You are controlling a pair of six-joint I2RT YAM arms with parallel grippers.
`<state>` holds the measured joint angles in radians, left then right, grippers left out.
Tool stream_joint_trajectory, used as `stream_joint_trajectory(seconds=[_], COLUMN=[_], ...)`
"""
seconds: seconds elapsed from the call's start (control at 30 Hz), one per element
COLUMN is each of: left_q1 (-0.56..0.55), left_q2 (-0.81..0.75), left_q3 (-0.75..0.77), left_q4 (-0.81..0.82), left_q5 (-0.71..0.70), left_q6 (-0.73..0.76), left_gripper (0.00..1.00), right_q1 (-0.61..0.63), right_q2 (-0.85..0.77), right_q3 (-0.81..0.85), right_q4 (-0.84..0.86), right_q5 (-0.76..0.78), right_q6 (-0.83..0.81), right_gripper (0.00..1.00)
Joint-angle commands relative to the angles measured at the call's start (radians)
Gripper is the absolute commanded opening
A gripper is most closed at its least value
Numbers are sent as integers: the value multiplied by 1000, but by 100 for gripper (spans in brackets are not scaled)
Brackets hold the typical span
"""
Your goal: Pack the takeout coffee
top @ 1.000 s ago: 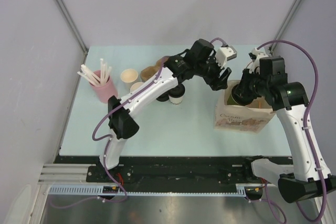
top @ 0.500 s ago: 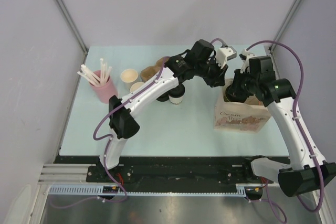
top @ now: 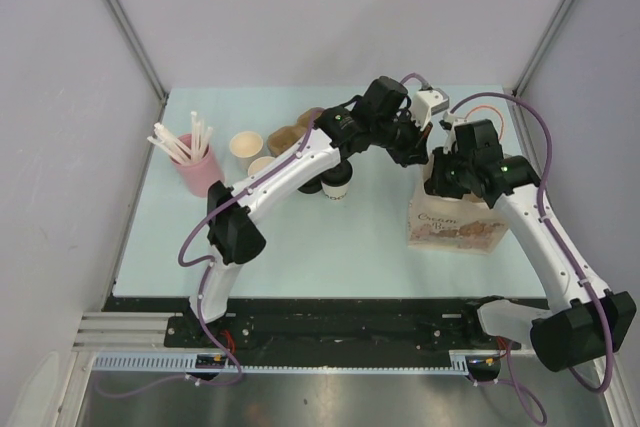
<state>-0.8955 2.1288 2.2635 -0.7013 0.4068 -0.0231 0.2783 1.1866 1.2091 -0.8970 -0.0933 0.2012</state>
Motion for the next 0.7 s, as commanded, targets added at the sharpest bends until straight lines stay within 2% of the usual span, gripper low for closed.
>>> stream_joint_trajectory(seconds=[0.0, 0.3, 0.67], left_q1=[-2, -2, 0], left_q2=[-21, -12, -43], left_q3=[1, 5, -42], left_q4=[-7, -9, -7], left_q5=[0, -36, -48], left_q6=[-34, -58, -116], left_gripper=[0, 0, 0], right_q1=[21, 30, 33], right_q2=[2, -2, 13], right_q3=[-40, -157, -220], right_q4=[72, 156, 165], right_q5=[29, 64, 130], right_q6=[-3, 12, 43], right_gripper=[0, 0, 0])
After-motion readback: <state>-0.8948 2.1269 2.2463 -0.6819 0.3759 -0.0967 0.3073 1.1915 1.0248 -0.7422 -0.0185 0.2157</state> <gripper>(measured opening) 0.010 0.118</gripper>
